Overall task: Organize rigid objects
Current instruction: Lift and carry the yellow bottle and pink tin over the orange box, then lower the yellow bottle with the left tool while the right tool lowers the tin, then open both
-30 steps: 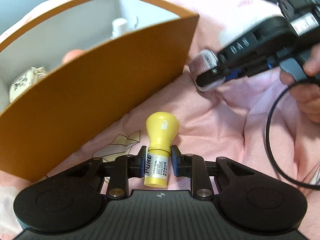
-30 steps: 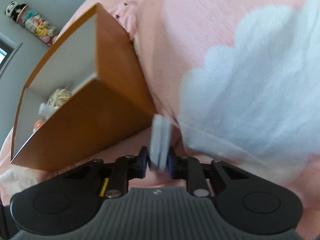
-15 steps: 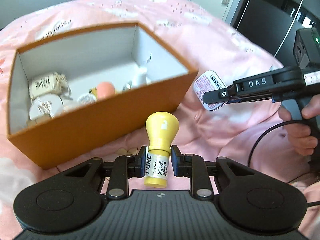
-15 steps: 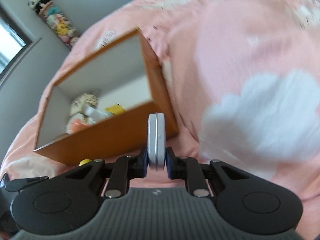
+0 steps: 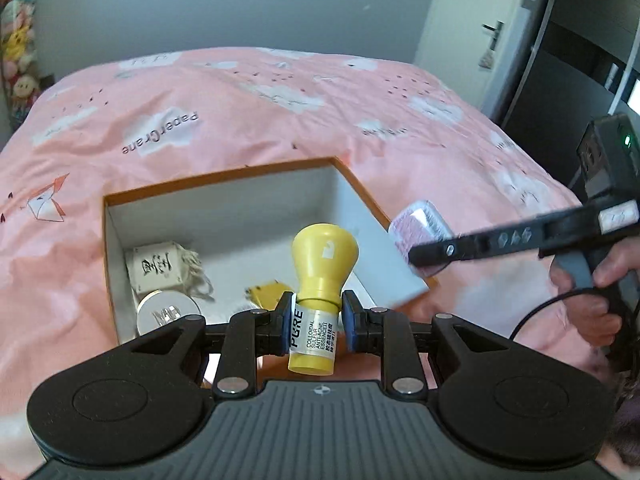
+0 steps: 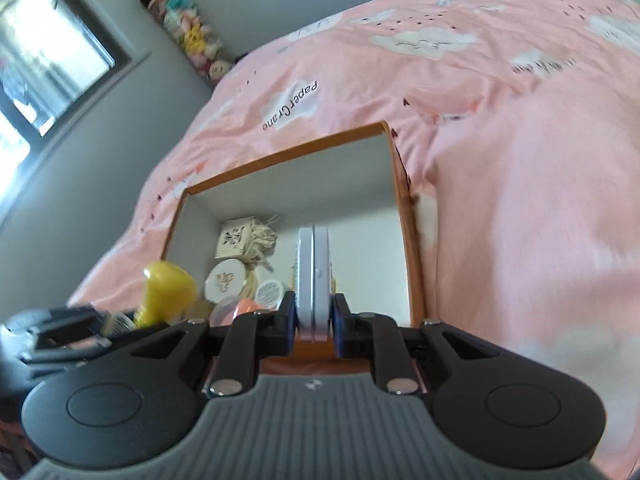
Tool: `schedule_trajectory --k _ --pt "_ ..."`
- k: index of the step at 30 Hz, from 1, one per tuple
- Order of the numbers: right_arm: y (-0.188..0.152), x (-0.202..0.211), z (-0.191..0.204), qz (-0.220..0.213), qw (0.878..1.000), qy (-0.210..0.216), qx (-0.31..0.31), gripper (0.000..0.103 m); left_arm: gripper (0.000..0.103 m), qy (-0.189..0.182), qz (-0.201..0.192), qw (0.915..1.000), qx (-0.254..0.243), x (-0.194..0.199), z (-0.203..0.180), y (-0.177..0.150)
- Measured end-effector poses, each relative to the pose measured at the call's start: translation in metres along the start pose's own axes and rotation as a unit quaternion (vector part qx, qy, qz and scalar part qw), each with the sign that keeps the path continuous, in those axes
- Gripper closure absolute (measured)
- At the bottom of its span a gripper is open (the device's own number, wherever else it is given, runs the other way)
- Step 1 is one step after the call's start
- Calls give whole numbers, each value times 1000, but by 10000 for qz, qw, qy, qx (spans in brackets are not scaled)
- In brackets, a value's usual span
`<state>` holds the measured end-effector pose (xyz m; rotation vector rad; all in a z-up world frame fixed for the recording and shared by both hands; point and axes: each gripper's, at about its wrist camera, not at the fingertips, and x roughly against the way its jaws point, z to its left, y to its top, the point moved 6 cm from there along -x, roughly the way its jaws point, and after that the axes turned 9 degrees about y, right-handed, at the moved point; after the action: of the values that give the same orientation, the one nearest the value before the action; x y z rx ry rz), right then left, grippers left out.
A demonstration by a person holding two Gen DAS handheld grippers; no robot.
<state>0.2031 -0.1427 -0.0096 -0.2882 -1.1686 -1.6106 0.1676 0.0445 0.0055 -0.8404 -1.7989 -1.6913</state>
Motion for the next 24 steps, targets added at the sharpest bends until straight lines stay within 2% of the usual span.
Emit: schedule_trajectory --k 3,8,12,15,19,24 --pt "20 -31 -2 405 9987 -196 249 86 75 -132 275 9991 289 -22 14 15" --pt "32 -85 -7 1076 9924 -281 517 86 75 -1 760 9963 395 -67 36 24" --pt "37 -122 -14 1330 9887 -430 544 86 76 64 1311 9896 595 -107 54 20" --pt "38 -146 -18 1516 9856 -485 566 86 76 92 1576 9852 664 -127 63 18" --pt "36 -167 -23 1694 9824 -558 547 86 75 278 1898 9784 766 -145 73 16" --pt "38 -180 -27 1761 9822 -484 440 86 76 384 2095 9743 738 -153 79 14"
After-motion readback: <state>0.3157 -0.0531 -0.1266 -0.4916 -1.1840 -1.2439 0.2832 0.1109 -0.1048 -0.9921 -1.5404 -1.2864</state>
